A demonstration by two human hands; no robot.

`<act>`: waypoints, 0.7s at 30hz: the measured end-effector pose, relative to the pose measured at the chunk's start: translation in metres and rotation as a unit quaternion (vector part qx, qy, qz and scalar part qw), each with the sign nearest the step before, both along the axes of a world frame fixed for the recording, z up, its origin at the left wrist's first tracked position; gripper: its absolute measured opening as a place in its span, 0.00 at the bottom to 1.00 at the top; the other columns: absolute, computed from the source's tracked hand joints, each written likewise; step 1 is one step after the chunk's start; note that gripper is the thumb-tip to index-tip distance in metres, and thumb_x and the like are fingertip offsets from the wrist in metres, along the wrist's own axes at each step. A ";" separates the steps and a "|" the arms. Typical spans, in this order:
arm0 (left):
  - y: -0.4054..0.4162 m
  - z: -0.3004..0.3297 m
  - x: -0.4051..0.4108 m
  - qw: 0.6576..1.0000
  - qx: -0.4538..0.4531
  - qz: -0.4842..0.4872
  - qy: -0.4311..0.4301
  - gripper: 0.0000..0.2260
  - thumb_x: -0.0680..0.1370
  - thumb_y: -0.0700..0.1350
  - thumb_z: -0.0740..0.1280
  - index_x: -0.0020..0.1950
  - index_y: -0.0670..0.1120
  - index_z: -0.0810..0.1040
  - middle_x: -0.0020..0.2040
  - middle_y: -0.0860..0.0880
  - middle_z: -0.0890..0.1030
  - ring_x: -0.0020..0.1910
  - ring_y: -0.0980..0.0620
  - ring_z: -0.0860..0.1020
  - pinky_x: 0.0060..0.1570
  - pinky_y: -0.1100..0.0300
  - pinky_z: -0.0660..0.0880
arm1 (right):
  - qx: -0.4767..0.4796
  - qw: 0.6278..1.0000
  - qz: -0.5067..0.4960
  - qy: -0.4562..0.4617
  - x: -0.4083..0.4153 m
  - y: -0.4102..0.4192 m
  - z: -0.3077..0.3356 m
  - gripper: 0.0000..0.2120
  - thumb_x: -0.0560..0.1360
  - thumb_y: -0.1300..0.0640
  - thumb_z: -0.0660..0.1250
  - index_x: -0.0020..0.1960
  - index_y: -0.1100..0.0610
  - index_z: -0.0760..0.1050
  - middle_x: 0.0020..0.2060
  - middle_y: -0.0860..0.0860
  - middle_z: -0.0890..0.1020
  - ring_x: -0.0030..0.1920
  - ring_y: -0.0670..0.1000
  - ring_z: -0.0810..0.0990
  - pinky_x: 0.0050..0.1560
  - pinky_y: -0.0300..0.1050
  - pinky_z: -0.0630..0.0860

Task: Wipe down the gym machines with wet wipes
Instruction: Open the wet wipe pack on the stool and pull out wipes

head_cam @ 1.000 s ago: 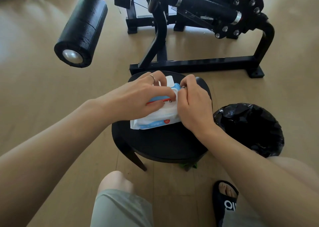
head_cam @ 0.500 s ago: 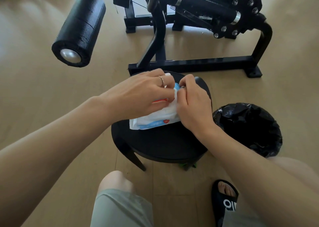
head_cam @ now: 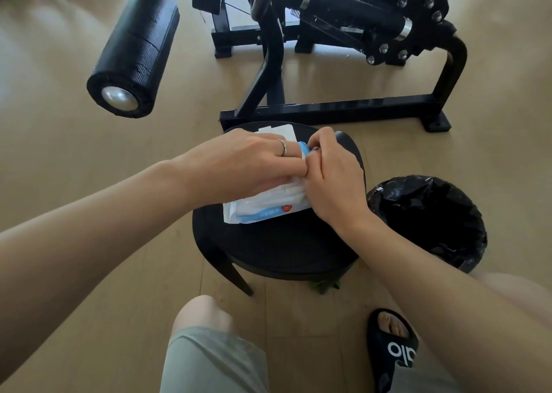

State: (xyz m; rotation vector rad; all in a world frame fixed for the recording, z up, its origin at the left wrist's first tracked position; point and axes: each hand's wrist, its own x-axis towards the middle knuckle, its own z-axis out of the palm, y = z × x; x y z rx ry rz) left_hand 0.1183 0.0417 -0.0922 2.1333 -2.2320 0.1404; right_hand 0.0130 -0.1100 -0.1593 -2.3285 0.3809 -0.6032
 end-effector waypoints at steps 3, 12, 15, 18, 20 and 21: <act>0.002 -0.002 -0.001 1.000 -0.023 0.011 -0.004 0.08 0.81 0.42 0.69 0.60 0.48 0.77 0.53 0.49 0.80 0.48 0.48 0.80 0.41 0.53 0.82 | -0.003 1.000 -0.001 -0.003 0.000 0.000 0.000 0.08 0.79 0.55 0.52 0.51 0.55 0.70 0.35 0.42 0.72 0.36 0.47 0.74 0.36 0.47 0.69; 0.002 -0.003 0.000 0.997 -0.008 0.016 -0.070 0.16 0.70 0.34 0.77 0.55 0.44 0.80 0.50 0.46 0.78 0.42 0.47 0.79 0.33 0.58 0.77 | -0.003 1.000 -0.005 -0.002 -0.001 0.000 0.000 0.06 0.81 0.58 0.54 0.51 0.55 0.70 0.35 0.42 0.72 0.35 0.46 0.74 0.35 0.46 0.70; -0.001 -0.002 0.000 0.996 -0.011 -0.009 -0.088 0.17 0.69 0.30 0.76 0.54 0.42 0.78 0.50 0.44 0.78 0.41 0.47 0.77 0.35 0.55 0.77 | -0.009 1.000 -0.006 0.003 -0.001 0.000 0.000 0.06 0.82 0.59 0.55 0.51 0.55 0.70 0.35 0.42 0.72 0.35 0.46 0.73 0.34 0.44 0.67; -0.004 -0.003 -0.001 0.993 -0.013 -0.037 -0.108 0.20 0.67 0.30 0.77 0.54 0.41 0.76 0.47 0.45 0.78 0.37 0.48 0.74 0.38 0.55 0.77 | -0.024 0.999 -0.013 0.018 -0.001 0.000 0.000 0.07 0.84 0.59 0.54 0.53 0.56 0.70 0.34 0.42 0.71 0.33 0.45 0.72 0.34 0.45 0.66; -0.001 -0.003 0.002 0.992 -0.014 -0.037 -0.122 0.24 0.65 0.29 0.75 0.55 0.43 0.71 0.46 0.45 0.77 0.34 0.49 0.68 0.36 0.55 0.76 | -0.046 0.998 -0.011 0.045 0.000 0.001 0.001 0.09 0.86 0.57 0.52 0.56 0.57 0.70 0.33 0.42 0.71 0.32 0.45 0.73 0.34 0.47 0.67; 0.002 -0.004 0.002 0.992 -0.011 -0.031 -0.121 0.26 0.65 0.28 0.74 0.55 0.44 0.68 0.46 0.44 0.76 0.32 0.50 0.65 0.33 0.55 0.74 | -0.058 0.996 -0.010 0.060 0.000 0.001 0.001 0.10 0.86 0.56 0.51 0.57 0.57 0.70 0.33 0.43 0.72 0.32 0.46 0.73 0.35 0.48 0.69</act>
